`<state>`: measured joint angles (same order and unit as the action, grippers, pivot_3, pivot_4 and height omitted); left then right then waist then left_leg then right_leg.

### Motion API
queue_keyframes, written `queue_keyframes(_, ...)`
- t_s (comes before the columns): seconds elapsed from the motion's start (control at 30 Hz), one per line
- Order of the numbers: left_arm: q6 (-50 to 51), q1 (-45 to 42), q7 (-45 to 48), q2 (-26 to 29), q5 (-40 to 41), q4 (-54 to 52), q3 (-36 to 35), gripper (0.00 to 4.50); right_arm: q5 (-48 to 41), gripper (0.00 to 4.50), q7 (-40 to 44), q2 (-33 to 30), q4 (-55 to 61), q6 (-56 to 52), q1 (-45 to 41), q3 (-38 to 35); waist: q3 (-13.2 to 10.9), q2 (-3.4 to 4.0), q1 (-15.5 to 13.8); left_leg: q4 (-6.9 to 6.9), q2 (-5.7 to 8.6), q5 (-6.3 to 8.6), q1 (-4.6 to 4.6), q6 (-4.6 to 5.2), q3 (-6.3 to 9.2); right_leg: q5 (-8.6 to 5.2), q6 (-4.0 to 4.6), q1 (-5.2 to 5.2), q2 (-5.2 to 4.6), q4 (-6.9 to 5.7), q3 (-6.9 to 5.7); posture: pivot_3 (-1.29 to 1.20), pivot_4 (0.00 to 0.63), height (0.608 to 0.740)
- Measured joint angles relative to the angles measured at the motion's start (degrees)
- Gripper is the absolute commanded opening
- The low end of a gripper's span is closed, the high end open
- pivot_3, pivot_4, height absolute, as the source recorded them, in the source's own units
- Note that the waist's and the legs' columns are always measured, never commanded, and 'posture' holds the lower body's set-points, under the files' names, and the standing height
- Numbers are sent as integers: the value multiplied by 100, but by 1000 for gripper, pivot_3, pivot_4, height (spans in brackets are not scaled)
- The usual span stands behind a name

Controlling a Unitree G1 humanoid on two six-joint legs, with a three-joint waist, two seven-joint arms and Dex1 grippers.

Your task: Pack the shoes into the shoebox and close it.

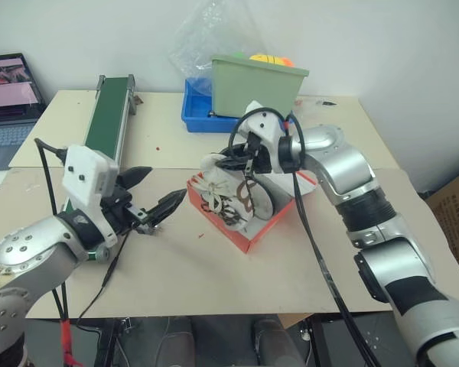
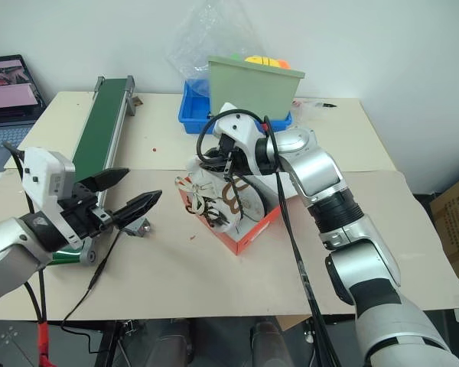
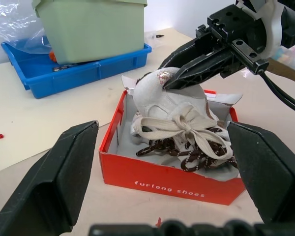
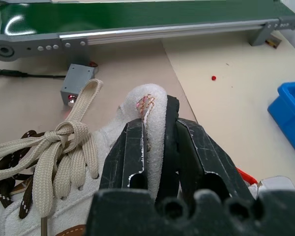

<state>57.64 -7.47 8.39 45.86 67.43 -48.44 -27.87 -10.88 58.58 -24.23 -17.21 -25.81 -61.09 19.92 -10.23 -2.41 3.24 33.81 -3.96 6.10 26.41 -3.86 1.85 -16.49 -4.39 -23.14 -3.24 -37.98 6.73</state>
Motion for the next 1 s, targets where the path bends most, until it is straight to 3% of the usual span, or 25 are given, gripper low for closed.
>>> queue_keyframes(0.33,-266,310,-487,105,309,-168,4,4470,419,539,611,117,-1187,723,-481,25,0,0,-71,0,0,0,-1,0,-2,0,1,-1,0,1,0,0,150,740)
queue_keyframes(1.0,-752,721,-1243,532,944,-446,126,4470,1401,539,699,578,-4260,2656,-1089,10,-1,1,-91,1,1,0,-3,-1,-2,0,2,2,-1,1,0,0,150,740)
